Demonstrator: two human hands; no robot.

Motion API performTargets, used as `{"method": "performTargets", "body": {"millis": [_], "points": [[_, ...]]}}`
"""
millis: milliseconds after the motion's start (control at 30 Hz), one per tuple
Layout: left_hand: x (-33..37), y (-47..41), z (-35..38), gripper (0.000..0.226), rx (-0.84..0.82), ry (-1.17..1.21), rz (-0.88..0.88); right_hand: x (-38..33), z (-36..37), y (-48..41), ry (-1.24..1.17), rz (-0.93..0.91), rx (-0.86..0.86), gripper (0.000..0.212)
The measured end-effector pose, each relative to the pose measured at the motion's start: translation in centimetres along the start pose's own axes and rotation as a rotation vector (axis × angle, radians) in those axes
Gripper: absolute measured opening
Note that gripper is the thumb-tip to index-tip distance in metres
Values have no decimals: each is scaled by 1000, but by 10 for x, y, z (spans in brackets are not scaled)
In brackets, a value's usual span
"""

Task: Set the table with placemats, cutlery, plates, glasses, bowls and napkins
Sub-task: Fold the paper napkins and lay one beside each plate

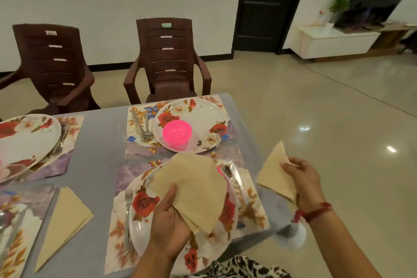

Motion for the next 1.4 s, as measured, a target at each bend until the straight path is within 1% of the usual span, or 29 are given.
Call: {"method": "performTargets", "body": {"millis": [33, 67, 100, 133, 200, 267, 333, 400, 467, 533, 600, 633, 667, 733, 767, 800, 900, 967, 1000, 1033, 1133, 1233, 1400], "points": [[-7, -8, -4, 53, 13, -35, 139, -2, -1, -20, 170, -164, 35, 22], [-10, -11, -6, 61, -33, -11, 155, 0, 2, -37, 347, -296, 19, 24], [-12, -15, -5, 68, -91, -18, 158, 5, 10, -50, 504, -386, -28, 25], [-17, -21, -2, 70, -130, -41, 173, 13, 19, -65, 657, -442, -92, 27], [-25, -27, 4, 63, -159, -71, 212, 36, 39, -87, 932, -534, -238, 30], [-30, -27, 11, 58, -107, -97, 240, 61, 58, -96, 1164, -589, -397, 33], [-35, -24, 17, 56, -48, -109, 278, 78, 70, -98, 1291, -583, -524, 36], [-41, -21, 22, 57, -24, -120, 310, 86, 73, -98, 1315, -578, -570, 35], [-49, -18, 19, 59, 8, -115, 300, 86, 68, -100, 1277, -602, -550, 38], [-55, -17, 16, 57, 51, -127, 284, 87, 59, -106, 1247, -694, -492, 47], [-59, -17, 15, 56, 85, -132, 284, 92, 53, -111, 1199, -808, -419, 48], [-60, -18, 16, 57, 79, -130, 291, 94, 51, -113, 1189, -825, -415, 49], [-62, -20, 17, 57, 65, -126, 300, 97, 51, -114, 1212, -804, -462, 56], [-64, -24, 22, 57, 37, -128, 322, 109, 52, -114, 1301, -740, -638, 76], [-65, -26, 23, 57, 46, -136, 342, 115, 51, -114, 1331, -696, -720, 81], [-65, -27, 26, 56, 63, -155, 360, 120, 51, -115, 1346, -671, -764, 84], [-60, -26, 31, 55, 150, -158, 360, 125, 51, -120, 1341, -678, -774, 83], [-59, -26, 32, 54, 242, -120, 275, 125, 50, -126, 1356, -707, -795, 84], [-63, -25, 29, 52, 248, -48, 222, 124, 49, -129, 1359, -725, -814, 84], [-63, -23, 27, 51, 227, -20, 200, 124, 48, -133, 1353, -740, -837, 83], [-61, -16, 27, 53, 221, -76, 270, 124, 44, -145, 1328, -779, -873, 75], [-60, -12, 27, 54, 115, -93, 332, 125, 39, -147, 1367, -811, -862, 65], [-61, -6, 22, 69, 54, 36, 201, 128, 37, -145, 1385, -820, -840, 68]]}}
Point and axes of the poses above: each hand's wrist, its own y-axis away from the middle knuckle, its own z-axis out of the palm, x = y × z, the point moved 1 cm from there along -y, towards the middle knuckle, and after that the axes turned 7 degrees about -y, right-handed, at the moved point
